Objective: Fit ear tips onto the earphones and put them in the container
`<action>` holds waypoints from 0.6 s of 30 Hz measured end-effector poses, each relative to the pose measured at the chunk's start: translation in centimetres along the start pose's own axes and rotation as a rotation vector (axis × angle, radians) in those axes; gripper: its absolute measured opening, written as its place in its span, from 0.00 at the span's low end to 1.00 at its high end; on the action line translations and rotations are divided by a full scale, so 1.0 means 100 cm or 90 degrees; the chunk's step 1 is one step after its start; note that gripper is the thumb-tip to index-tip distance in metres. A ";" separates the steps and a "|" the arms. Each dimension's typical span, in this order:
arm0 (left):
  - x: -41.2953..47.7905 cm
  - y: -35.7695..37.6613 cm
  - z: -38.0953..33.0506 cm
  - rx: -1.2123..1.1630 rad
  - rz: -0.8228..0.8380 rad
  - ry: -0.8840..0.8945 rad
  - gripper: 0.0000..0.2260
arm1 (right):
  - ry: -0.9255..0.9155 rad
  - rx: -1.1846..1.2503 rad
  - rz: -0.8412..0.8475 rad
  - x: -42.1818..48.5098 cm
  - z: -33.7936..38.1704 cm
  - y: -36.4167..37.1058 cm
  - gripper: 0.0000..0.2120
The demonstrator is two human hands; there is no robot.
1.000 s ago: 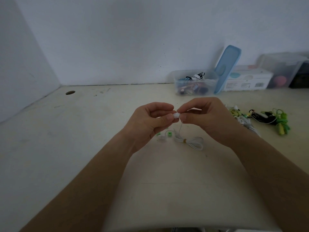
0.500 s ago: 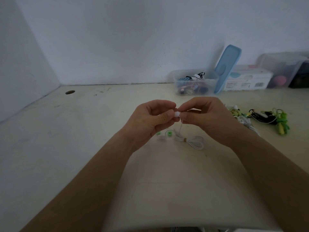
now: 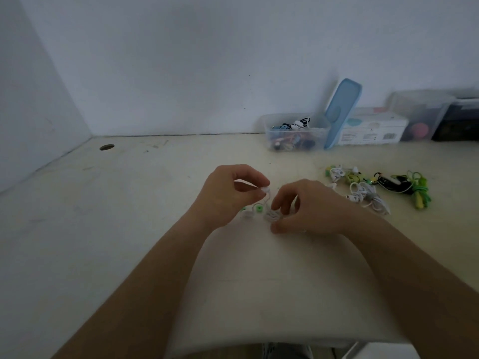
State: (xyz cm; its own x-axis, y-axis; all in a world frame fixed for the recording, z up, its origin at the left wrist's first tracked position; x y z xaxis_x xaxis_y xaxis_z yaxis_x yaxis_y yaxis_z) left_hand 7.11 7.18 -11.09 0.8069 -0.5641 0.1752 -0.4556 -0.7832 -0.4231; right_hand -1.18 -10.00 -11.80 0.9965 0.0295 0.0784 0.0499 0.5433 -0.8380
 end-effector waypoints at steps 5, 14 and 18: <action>-0.001 -0.005 0.007 0.130 -0.013 0.033 0.06 | -0.019 0.083 -0.048 0.002 -0.001 -0.002 0.04; 0.001 -0.011 0.006 0.050 -0.077 0.046 0.06 | -0.044 0.311 -0.161 0.007 0.002 -0.011 0.05; 0.001 -0.011 0.002 -0.043 -0.087 0.020 0.05 | -0.062 0.371 -0.182 0.011 0.005 -0.016 0.05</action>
State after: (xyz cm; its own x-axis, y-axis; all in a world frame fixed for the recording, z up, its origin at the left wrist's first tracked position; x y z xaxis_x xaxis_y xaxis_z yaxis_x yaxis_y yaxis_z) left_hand 7.83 8.05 -10.78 0.8515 -0.4585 0.2544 -0.3680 -0.8682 -0.3330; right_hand -0.15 -10.42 -10.13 0.9373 -0.1219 0.3266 0.2397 0.9056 -0.3499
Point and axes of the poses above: each hand's wrist, its own x-axis towards the middle knuckle, its own y-axis out of the palm, z = x × y, the point moved 1 cm from there along x, towards the middle knuckle, and after that the axes turned 7 degrees about -y, right-handed, at the moved point
